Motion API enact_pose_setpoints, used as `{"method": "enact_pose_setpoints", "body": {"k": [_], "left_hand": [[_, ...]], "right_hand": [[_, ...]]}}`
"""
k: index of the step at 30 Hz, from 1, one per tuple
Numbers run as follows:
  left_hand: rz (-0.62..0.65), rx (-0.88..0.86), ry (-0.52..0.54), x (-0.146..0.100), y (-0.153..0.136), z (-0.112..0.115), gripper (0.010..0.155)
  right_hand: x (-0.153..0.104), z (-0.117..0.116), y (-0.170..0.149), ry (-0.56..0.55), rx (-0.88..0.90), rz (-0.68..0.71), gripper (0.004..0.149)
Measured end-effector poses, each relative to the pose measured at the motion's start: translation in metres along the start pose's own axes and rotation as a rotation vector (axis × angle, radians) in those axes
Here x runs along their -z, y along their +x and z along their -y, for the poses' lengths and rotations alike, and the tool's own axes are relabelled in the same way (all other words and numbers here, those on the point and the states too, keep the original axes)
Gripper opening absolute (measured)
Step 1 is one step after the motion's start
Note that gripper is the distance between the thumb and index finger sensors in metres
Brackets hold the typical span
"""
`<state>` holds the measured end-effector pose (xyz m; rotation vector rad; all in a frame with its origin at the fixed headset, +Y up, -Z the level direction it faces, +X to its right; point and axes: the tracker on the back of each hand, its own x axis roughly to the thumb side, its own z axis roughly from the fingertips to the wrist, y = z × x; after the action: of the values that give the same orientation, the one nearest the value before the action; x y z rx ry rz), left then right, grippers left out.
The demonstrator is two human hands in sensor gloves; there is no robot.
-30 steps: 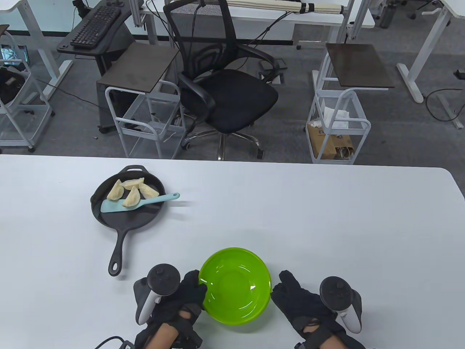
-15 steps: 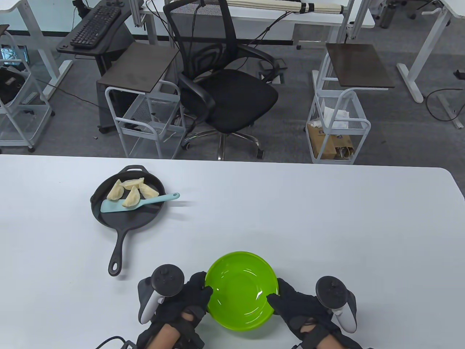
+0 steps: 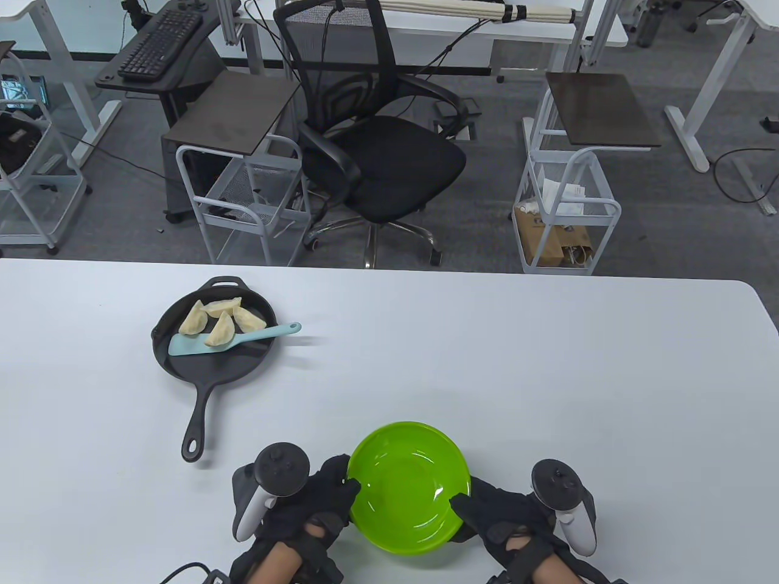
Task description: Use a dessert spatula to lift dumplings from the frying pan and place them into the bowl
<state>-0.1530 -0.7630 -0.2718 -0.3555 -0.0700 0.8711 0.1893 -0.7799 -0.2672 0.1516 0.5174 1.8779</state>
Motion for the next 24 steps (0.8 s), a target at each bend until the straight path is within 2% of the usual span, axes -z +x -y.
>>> {"method": "enact_pose_setpoints", "body": {"k": [16, 21, 24], "left_hand": [[0.068, 0.133, 0.112, -0.006, 0.007, -0.006, 0.063], [0.048, 0.204, 0.187, -0.009, 0.008, -0.011, 0.067], [0.048, 0.219, 0.188, -0.008, 0.007, -0.011, 0.067]], "right_hand": [[0.003, 0.012, -0.01, -0.032, 0.079, -0.071, 0.06], [0.005, 0.02, -0.017, -0.082, 0.128, -0.107, 0.06], [0.008, 0.029, -0.025, -0.135, 0.216, -0.168, 0.06]]}}
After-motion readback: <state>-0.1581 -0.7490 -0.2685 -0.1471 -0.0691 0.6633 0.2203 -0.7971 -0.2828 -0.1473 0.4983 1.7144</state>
